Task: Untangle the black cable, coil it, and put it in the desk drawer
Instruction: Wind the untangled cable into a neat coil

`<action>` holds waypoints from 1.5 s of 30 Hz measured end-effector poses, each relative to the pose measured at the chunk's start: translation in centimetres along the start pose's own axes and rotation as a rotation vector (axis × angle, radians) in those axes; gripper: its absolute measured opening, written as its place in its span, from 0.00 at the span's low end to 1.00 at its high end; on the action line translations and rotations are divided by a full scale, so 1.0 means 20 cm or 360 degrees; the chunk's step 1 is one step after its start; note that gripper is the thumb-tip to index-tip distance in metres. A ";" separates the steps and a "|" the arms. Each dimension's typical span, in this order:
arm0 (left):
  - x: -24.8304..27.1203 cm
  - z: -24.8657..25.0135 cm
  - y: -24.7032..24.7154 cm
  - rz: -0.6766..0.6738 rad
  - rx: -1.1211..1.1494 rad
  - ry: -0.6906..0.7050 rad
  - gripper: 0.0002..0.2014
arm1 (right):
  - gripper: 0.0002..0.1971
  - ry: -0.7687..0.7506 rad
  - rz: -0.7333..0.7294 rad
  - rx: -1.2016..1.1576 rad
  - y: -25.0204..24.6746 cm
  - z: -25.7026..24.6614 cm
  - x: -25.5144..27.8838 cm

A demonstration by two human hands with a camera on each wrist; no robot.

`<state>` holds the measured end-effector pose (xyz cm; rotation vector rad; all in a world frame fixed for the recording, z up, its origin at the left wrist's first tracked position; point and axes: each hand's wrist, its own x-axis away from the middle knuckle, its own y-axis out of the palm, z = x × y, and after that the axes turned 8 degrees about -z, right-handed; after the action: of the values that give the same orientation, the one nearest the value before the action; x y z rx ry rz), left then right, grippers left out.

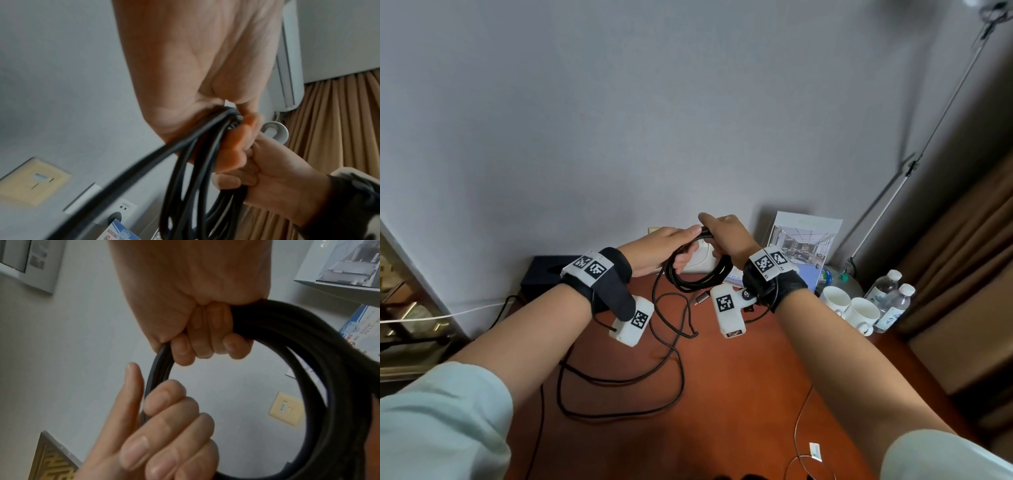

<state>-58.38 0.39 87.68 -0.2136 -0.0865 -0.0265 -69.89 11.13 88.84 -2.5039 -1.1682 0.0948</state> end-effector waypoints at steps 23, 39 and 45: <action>-0.01 -0.04 -0.05 -0.0317 0.0802 0.0434 0.37 | 0.19 0.0105 0.0129 -0.1448 -0.09 0.04 -0.02; -0.07 -0.03 0.05 0.0267 0.0616 0.0384 0.06 | 0.14 0.0369 0.0668 -0.1968 0.02 0.11 0.00; -0.11 -0.03 0.06 0.0422 0.0541 0.0401 0.13 | 0.17 0.0380 0.0470 -0.1852 0.02 0.11 -0.04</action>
<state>-60.39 1.46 86.75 0.1201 0.1885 0.2241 -70.67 11.01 86.62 -3.4780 -0.8340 -1.0646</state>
